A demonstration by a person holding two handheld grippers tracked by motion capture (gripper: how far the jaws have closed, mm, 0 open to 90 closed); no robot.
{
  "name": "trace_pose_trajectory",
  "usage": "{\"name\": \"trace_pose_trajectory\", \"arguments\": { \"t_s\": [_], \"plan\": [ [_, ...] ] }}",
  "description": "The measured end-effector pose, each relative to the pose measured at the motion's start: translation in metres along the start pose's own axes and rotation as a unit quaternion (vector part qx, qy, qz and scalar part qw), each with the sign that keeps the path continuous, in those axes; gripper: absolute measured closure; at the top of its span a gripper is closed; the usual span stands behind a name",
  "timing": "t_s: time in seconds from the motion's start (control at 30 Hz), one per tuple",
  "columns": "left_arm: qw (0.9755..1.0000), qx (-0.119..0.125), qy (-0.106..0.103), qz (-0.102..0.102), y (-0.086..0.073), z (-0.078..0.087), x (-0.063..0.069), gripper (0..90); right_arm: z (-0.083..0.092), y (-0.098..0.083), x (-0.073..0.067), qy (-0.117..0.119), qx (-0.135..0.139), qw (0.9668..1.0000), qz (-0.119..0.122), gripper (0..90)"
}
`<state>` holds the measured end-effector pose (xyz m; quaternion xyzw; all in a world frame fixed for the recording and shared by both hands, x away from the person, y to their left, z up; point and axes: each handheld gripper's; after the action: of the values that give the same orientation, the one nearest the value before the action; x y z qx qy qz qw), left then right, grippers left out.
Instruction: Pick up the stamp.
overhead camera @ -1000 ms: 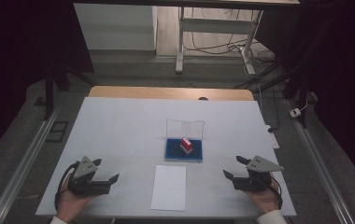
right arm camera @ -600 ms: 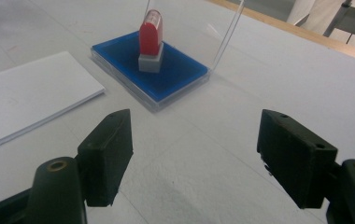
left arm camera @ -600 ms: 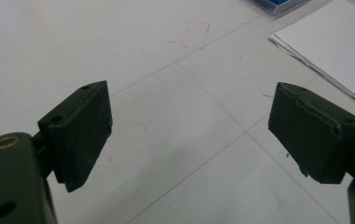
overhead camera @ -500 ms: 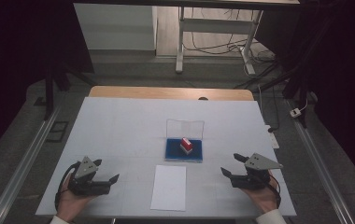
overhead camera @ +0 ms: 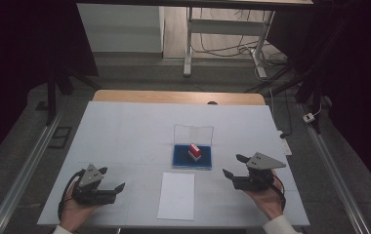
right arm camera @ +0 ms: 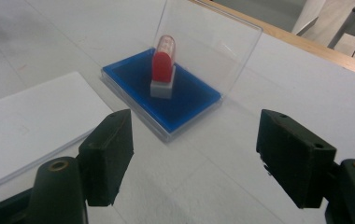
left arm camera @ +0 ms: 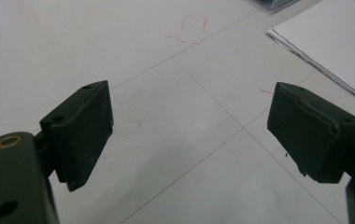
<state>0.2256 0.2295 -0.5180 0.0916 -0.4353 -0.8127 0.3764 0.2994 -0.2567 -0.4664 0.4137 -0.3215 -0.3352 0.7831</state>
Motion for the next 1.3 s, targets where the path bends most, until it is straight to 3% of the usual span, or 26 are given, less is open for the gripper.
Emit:
{"name": "trace_pose_trajectory", "arguments": {
  "t_s": [0.43, 0.7, 1.3],
  "plan": [
    [1.0, -0.006, -0.002, -0.002, 0.0, -0.003, 0.0, 15.3, -0.026, 0.027, -0.02, 0.02, -0.01, 0.9993, 0.028, 26.7],
    [1.0, -0.007, -0.005, -0.001, 0.001, -0.005, -0.001, 15.3, -0.04, 0.045, -0.028, 0.029, -0.016, 0.9989, 0.033, 26.5],
    [0.9999, -0.011, -0.003, -0.002, 0.001, -0.007, -0.001, 15.6, -0.073, 0.064, -0.044, 0.034, -0.032, 0.9982, 0.037, 26.5]
  ]
}}
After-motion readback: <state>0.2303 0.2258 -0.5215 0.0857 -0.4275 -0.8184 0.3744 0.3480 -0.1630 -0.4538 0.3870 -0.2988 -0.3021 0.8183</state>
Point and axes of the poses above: each handheld gripper's, and its own axes: z roughly backward along the jaws, y roughly out of its top, x roughly to its right, and after that the axes turned 15 degrees about -y, right-handed
